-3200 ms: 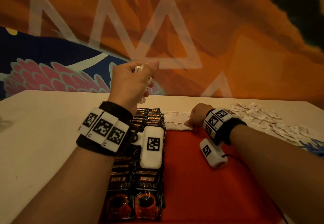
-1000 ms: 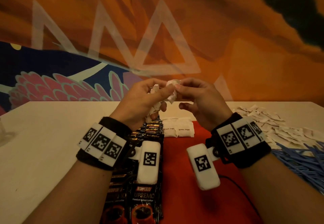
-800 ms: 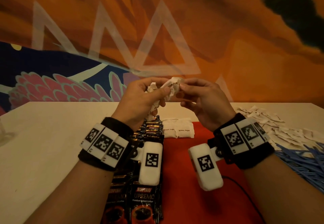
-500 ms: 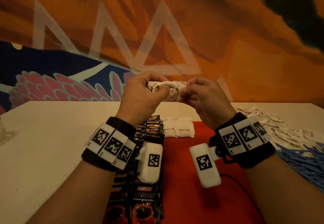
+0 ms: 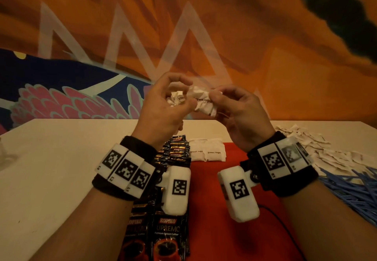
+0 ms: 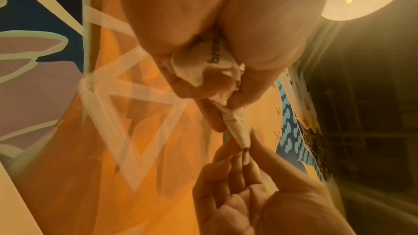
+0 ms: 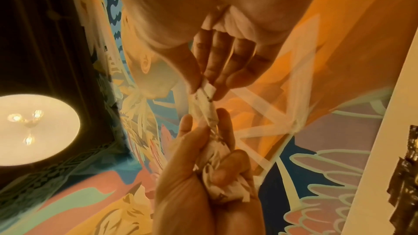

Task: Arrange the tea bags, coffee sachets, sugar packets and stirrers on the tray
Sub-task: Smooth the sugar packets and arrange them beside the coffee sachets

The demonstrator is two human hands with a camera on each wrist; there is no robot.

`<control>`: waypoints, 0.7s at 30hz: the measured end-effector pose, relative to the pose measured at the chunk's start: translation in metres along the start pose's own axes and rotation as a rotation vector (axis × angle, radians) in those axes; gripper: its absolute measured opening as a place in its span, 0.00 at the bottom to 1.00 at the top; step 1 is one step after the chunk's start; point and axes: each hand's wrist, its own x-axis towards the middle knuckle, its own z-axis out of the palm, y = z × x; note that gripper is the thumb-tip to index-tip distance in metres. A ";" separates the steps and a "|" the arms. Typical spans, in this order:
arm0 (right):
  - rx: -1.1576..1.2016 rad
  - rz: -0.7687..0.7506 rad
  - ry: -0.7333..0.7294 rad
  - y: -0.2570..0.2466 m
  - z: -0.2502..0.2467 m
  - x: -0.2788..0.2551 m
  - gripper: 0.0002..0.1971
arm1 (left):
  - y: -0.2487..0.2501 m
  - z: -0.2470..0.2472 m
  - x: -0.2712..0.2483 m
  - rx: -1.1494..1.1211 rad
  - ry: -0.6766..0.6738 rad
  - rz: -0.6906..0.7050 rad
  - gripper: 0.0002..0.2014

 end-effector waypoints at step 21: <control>-0.302 -0.234 -0.132 0.003 -0.009 0.003 0.15 | -0.005 -0.001 0.004 0.209 0.048 0.131 0.10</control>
